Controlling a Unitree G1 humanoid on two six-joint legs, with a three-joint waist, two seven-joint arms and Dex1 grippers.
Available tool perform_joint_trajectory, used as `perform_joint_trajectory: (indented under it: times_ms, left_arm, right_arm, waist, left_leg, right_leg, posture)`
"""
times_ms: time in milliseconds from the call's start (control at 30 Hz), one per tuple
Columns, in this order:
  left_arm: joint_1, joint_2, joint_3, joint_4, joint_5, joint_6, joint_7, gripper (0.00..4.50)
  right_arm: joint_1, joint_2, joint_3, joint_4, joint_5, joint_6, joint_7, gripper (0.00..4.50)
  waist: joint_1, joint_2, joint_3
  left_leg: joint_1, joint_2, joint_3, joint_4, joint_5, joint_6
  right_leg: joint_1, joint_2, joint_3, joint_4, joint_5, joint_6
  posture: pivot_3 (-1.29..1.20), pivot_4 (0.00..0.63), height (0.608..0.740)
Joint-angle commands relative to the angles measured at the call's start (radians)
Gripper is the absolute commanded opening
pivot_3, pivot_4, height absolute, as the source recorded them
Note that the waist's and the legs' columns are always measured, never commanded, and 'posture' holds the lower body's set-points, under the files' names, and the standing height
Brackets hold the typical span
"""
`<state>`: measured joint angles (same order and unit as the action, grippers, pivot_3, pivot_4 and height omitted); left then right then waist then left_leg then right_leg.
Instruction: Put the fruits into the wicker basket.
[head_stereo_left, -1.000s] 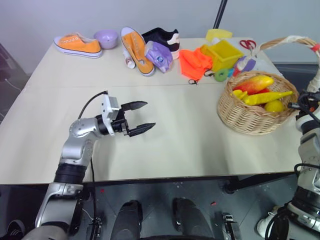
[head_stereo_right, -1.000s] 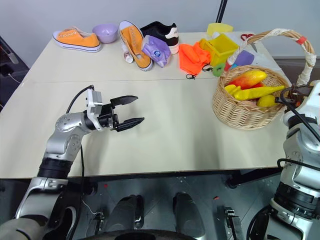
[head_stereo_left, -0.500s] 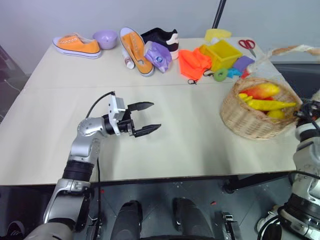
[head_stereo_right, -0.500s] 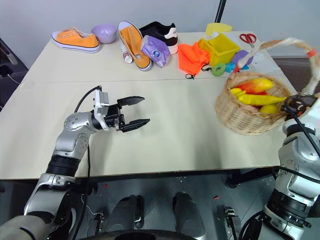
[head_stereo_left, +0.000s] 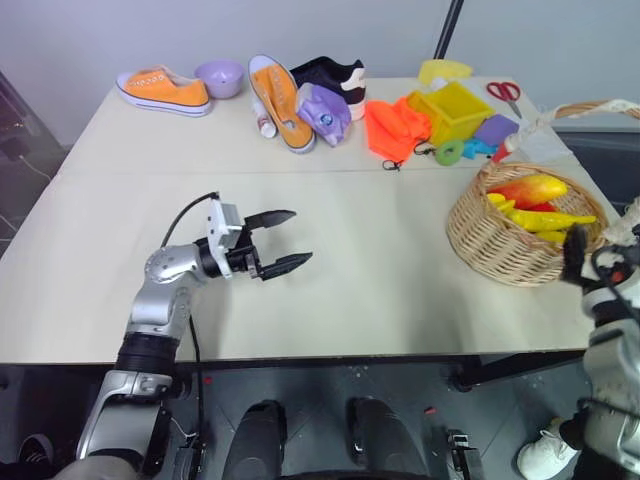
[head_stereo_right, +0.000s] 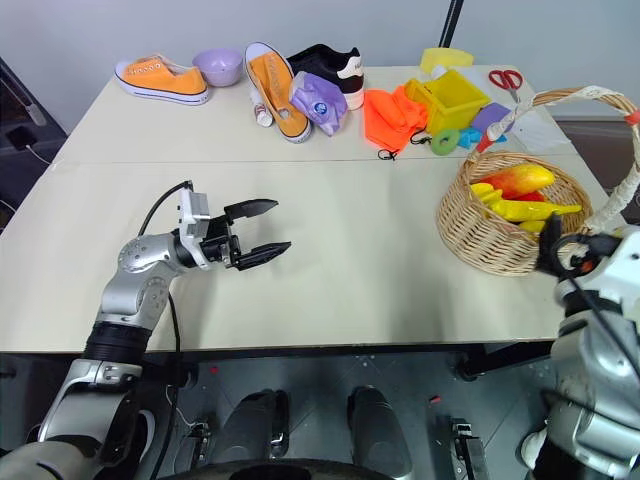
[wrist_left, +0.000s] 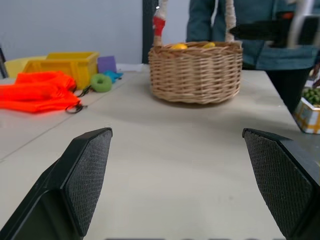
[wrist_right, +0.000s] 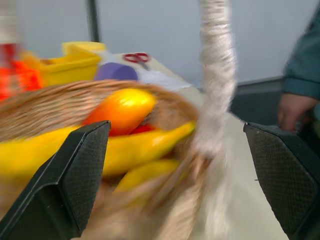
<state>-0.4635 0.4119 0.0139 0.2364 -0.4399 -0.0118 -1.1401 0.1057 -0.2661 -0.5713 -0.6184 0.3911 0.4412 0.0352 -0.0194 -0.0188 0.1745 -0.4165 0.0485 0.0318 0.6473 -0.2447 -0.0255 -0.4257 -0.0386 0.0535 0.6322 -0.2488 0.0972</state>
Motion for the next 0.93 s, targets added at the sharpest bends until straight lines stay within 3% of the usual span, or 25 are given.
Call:
perform_joint_trajectory:
  times_ms: [33, 167, 233, 367, 600, 933]
  left_arm:
    - [0.01, 0.021, 0.081, 0.004, 0.012, -0.047, 0.078, 4.49]
    - [0.054, 0.045, 0.15, -0.019, 0.033, -0.028, 0.207, 4.49]
    - [0.065, 0.053, 0.161, -0.023, 0.052, -0.034, 0.246, 4.49]
    - [0.137, 0.066, 0.321, -0.068, 0.053, 0.076, 0.537, 4.49]
    - [0.283, 0.076, 0.447, -0.231, 0.062, 0.116, 0.718, 4.49]
    - [0.41, 0.062, 0.493, -0.359, 0.06, 0.106, 0.794, 4.49]
  right_arm:
    - [0.042, 0.046, 0.131, -0.11, -0.029, -0.116, 0.051, 4.43]
    - [-0.025, -0.019, 0.356, -0.047, -0.023, -0.124, 0.239, 4.43]
    - [-0.055, -0.049, 0.398, -0.016, -0.015, -0.129, 0.295, 4.43]
    - [-0.217, -0.142, 0.526, 0.186, 0.009, -0.172, 0.562, 4.43]
    - [-0.389, -0.182, 0.572, 0.454, -0.001, -0.289, 0.766, 4.43]
    - [-0.487, -0.171, 0.613, 0.622, -0.039, -0.367, 0.872, 4.43]
  waist:
    - [-0.002, 0.0, 0.0]
    - [-0.006, 0.0, 0.0]
    - [0.0, 0.0, 0.0]
    - [0.0, -0.003, -0.001]
    - [0.007, -0.004, -0.001]
    - [0.005, -0.004, -0.001]
  left_leg:
    - [0.001, 0.001, 0.0, 0.001, 0.0, 0.0]
    - [0.007, 0.001, 0.0, 0.002, 0.0, 0.0]
    - [0.008, 0.001, -0.001, 0.002, 0.0, 0.0]
    - [0.008, 0.001, -0.002, 0.002, 0.0, 0.0]
    - [0.007, 0.003, -0.003, 0.0, 0.0, 0.0]
    - [0.008, 0.003, -0.002, 0.0, 0.0, 0.0]
  right_leg:
    - [0.001, 0.001, 0.0, 0.0, -0.001, -0.002]
    - [0.006, 0.002, 0.003, 0.0, -0.001, -0.005]
    - [0.007, 0.002, 0.002, 0.0, -0.001, -0.006]
    - [0.008, 0.003, 0.002, -0.001, -0.001, -0.005]
    - [0.007, 0.004, 0.0, 0.0, 0.0, -0.003]
    - [0.007, 0.004, 0.0, 0.0, 0.0, -0.006]
  posture:
    - [0.0, 0.15, 0.74]
    - [0.0, 0.15, 0.74]
    - [0.0, 0.15, 0.74]
    - [0.0, 0.15, 0.74]
    - [0.0, 0.15, 0.74]
    - [0.0, 0.15, 0.74]
